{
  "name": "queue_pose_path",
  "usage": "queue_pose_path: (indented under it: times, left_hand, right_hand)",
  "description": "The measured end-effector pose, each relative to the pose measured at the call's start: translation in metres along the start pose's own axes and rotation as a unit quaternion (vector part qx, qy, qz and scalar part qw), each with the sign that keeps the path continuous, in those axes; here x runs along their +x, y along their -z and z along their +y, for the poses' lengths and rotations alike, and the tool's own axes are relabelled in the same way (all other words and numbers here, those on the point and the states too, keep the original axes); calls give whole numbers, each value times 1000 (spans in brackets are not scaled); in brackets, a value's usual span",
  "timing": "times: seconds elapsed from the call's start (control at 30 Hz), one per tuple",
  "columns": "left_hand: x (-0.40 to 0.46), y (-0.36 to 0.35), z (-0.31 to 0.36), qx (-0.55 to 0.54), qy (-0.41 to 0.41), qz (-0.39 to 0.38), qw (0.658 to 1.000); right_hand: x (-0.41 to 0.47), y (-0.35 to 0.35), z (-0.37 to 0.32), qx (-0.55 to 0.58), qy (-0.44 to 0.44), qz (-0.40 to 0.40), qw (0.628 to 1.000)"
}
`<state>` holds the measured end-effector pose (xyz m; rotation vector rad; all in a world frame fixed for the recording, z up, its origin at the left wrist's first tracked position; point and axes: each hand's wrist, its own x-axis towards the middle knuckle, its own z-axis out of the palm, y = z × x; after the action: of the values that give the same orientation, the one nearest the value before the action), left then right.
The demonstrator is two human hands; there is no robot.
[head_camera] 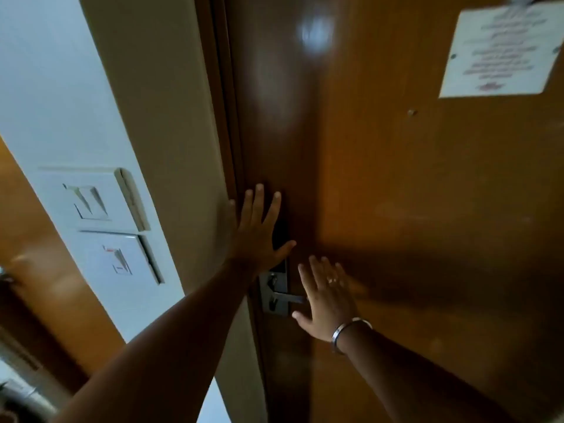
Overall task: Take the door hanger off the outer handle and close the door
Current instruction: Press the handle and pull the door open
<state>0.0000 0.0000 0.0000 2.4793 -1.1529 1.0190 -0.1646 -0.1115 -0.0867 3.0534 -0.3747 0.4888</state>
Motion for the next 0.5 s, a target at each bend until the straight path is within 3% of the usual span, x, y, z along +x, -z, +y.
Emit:
queue_pose_path:
  times: [0.07, 0.5]
  left_hand:
    - [4, -4, 6, 5, -20, -8, 1000]
    - [24, -29, 9, -42, -60, 46, 996]
  right_hand:
    - [0, -19, -16, 3, 2, -47, 999]
    - [8, -53, -73, -8, -101, -86, 991]
